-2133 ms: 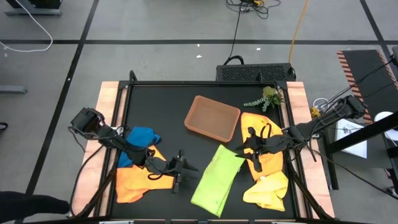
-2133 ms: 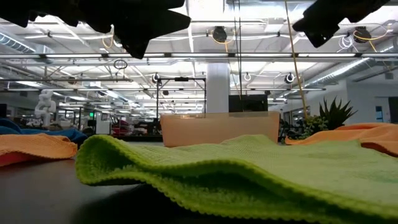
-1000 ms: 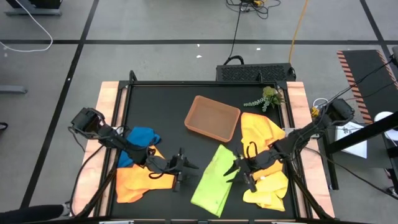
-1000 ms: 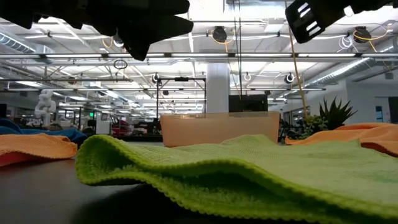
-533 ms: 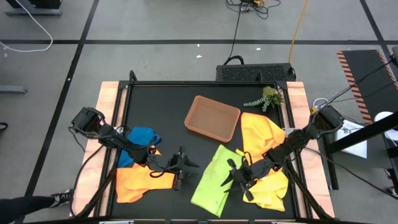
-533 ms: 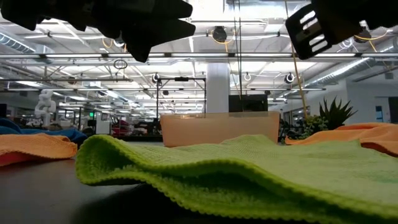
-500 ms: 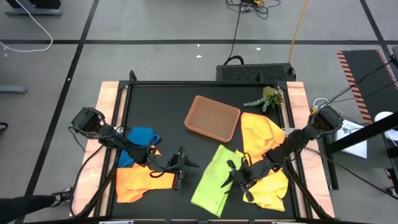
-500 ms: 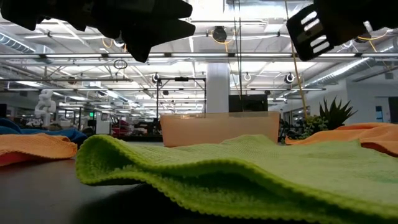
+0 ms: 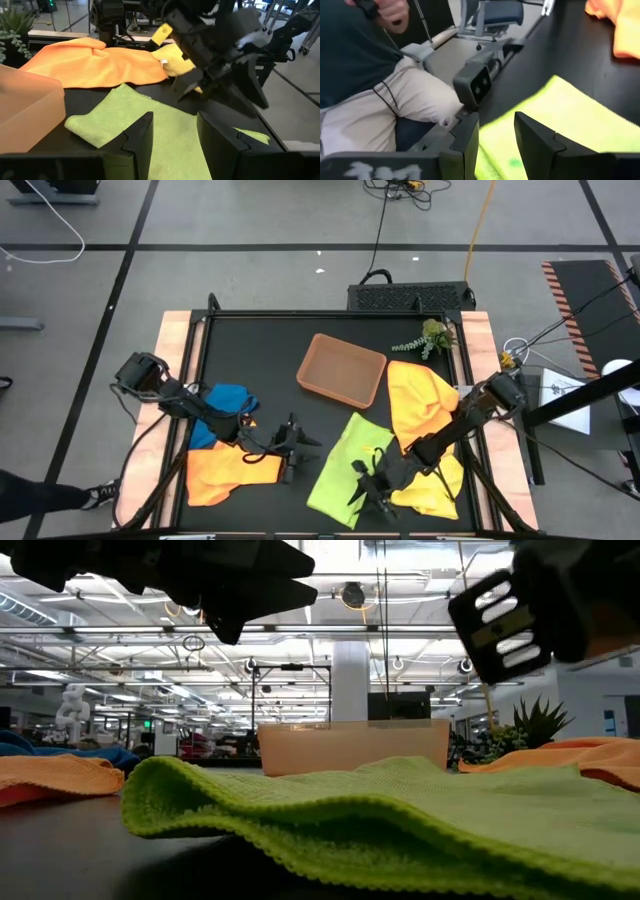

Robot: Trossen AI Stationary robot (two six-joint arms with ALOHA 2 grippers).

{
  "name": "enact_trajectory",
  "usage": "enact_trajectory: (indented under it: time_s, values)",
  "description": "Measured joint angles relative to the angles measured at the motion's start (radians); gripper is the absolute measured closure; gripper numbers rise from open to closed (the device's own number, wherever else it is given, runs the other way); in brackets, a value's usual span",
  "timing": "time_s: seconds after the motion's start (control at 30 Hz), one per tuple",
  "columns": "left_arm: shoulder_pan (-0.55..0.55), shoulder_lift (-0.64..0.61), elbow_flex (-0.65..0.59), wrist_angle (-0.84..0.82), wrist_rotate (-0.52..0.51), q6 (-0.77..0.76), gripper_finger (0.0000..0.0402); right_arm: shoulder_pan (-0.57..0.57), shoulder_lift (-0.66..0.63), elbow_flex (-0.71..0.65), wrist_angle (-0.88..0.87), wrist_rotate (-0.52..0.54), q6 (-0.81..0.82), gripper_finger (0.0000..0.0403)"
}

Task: Fold microfiber towels
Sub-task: Fold the green microfiber towel

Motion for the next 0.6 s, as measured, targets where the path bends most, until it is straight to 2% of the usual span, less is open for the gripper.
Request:
enact_trajectory:
  time_s: [0.6]
  values:
    - [-0.001,0.000,0.000,-0.001,0.000,-0.017,0.0250,0.017,0.012,0.000,0.001,0.004,0.009,0.0284]
